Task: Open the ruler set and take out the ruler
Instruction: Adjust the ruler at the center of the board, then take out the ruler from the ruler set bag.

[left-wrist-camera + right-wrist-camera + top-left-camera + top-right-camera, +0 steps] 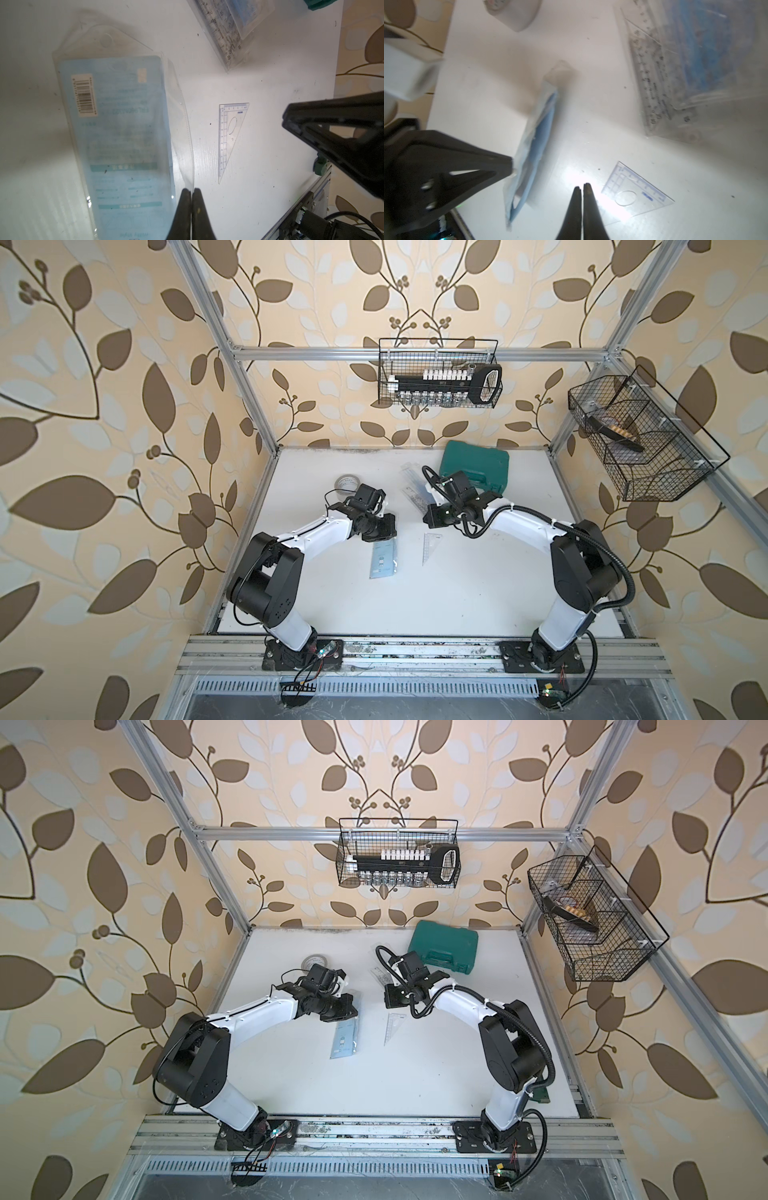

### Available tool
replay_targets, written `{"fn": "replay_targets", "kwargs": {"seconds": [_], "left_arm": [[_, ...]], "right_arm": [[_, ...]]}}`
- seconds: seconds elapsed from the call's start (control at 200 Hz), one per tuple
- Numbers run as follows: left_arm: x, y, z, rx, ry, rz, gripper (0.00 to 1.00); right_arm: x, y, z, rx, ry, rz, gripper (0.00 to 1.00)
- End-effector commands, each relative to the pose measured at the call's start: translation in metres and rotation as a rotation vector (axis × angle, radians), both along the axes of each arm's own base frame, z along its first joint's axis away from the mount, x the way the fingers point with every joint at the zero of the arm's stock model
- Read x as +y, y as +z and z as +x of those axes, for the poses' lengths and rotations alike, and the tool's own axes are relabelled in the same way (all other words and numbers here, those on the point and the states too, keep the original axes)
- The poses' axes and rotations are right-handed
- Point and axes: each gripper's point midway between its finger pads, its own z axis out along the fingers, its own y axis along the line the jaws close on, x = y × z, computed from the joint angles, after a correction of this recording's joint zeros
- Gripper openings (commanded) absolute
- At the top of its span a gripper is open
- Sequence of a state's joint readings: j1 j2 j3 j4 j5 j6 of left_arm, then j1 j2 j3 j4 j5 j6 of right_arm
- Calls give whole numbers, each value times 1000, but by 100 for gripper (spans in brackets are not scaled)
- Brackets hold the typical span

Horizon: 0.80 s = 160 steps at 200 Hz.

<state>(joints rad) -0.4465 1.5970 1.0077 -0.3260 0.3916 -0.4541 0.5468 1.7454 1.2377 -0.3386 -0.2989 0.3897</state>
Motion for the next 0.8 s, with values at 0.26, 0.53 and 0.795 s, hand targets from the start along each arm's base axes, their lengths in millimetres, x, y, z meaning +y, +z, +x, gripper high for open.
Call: {"fn": "replay_targets", "kwargs": {"seconds": [0.26, 0.53, 0.795], "left_arm": [[-10, 38, -4, -91, -24, -106, 0], [-11, 49, -10, -97, -11, -148, 0], [-8, 41, -12, -74, 11, -140, 0]], "right_arm": [[78, 7, -44, 68, 143, 126, 2], [89, -3, -52, 88, 145, 129, 1], [85, 9, -53, 58, 137, 138, 1]]}}
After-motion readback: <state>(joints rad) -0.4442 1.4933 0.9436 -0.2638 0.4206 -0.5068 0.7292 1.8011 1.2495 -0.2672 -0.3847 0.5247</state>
